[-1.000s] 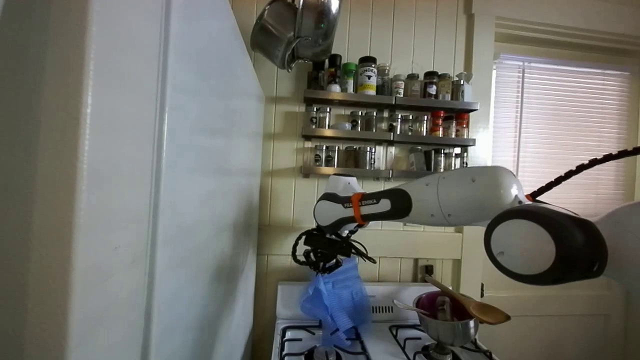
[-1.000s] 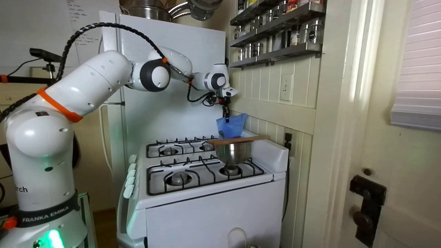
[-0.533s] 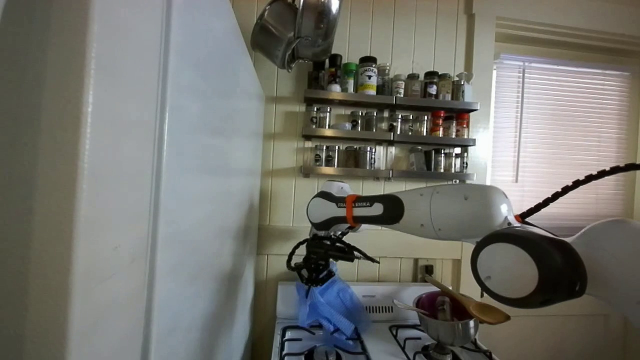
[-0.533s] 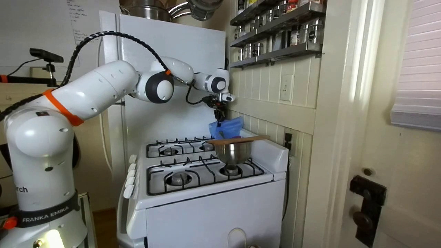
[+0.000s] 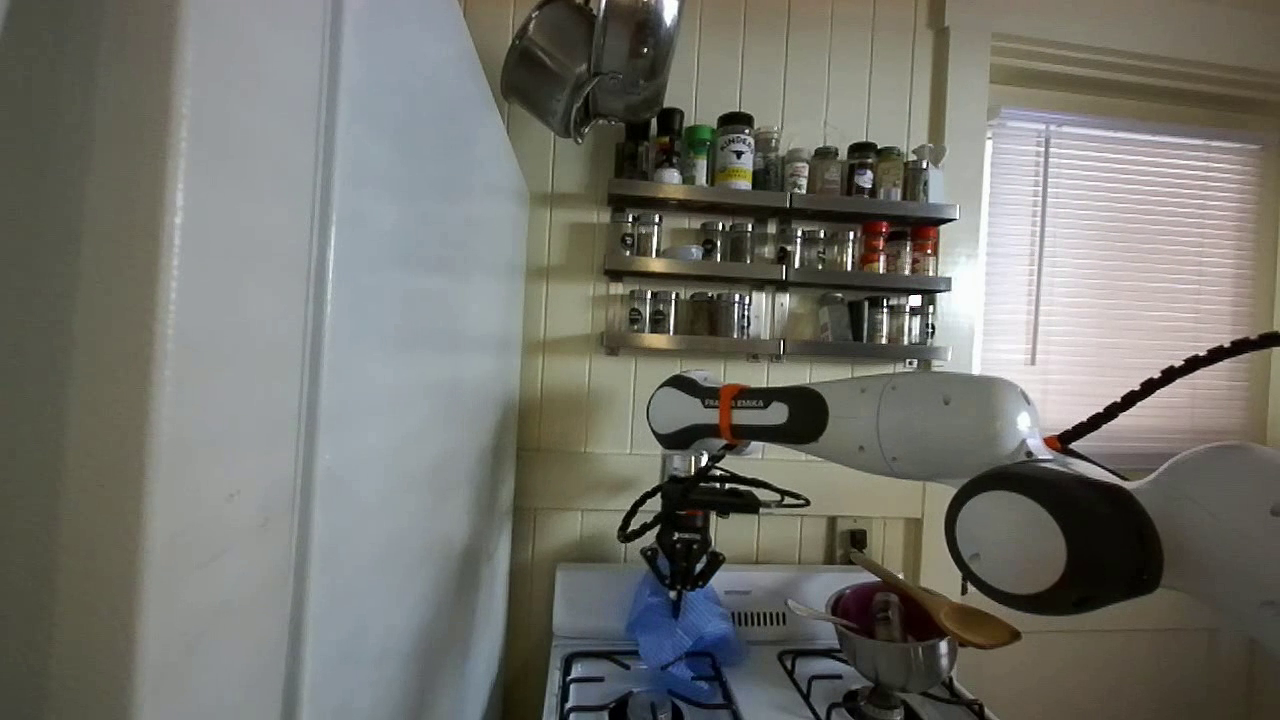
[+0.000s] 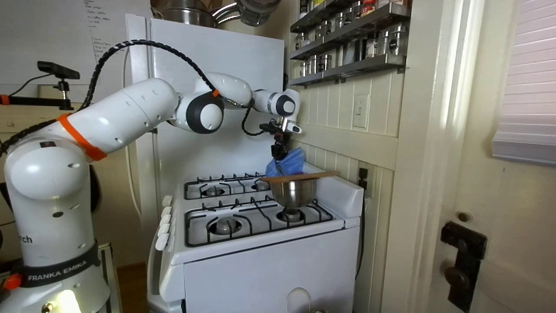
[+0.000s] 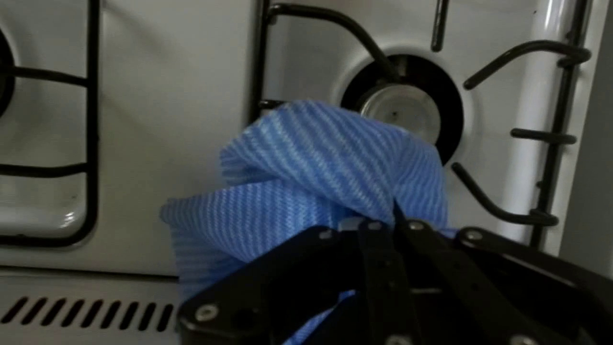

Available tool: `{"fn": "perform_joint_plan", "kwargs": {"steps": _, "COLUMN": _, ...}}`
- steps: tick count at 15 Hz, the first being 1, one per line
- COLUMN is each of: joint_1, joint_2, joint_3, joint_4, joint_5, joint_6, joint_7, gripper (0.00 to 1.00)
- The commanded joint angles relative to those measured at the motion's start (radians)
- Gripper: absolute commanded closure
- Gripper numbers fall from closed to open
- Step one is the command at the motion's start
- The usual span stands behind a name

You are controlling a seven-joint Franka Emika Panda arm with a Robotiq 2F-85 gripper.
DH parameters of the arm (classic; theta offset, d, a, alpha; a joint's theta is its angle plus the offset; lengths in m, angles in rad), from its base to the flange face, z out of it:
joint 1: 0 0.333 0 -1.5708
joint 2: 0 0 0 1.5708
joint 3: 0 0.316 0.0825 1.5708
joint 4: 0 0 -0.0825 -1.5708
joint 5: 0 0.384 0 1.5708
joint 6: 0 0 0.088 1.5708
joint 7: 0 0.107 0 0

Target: Use the blue fabric to wipe the stove.

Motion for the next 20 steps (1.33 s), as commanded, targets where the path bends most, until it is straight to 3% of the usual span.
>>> {"fn": "perform_joint_plan", "kwargs": {"steps": 1, "joint_1": -0.056, "joint_2": -0.005, "joint_3": -0.007, "joint_4": -0.002, "joint_5": 0.028, "joint_6": -0.027, "joint_7": 0.064, "gripper": 1.0}}
{"fn": "perform_joint_plan", "kwargs": {"steps": 11, "joint_1": -0.171, "joint_2": -0.07, "joint_3": -0.019, "joint_4": -0.083, "joint_5": 0.019, "joint_6": 0.008, "joint_7": 0.235, "gripper": 1.0}}
{"fn": "perform_joint_plan", "kwargs": {"steps": 14, "joint_1": -0.14, "joint_2": -0.047, "joint_3": -0.023, "joint_4": -0.055, "joint_5": -0.009, "joint_6": 0.046, "joint_7": 0.245, "gripper": 1.0}}
{"fn": "perform_joint_plan", "kwargs": {"steps": 20, "joint_1": 0.022, "joint_2": 0.009, "joint_3": -0.088, "joint_4": 0.025, "joint_5": -0.197, "joint_6": 0.106, "joint_7": 0.277, "gripper": 1.0}}
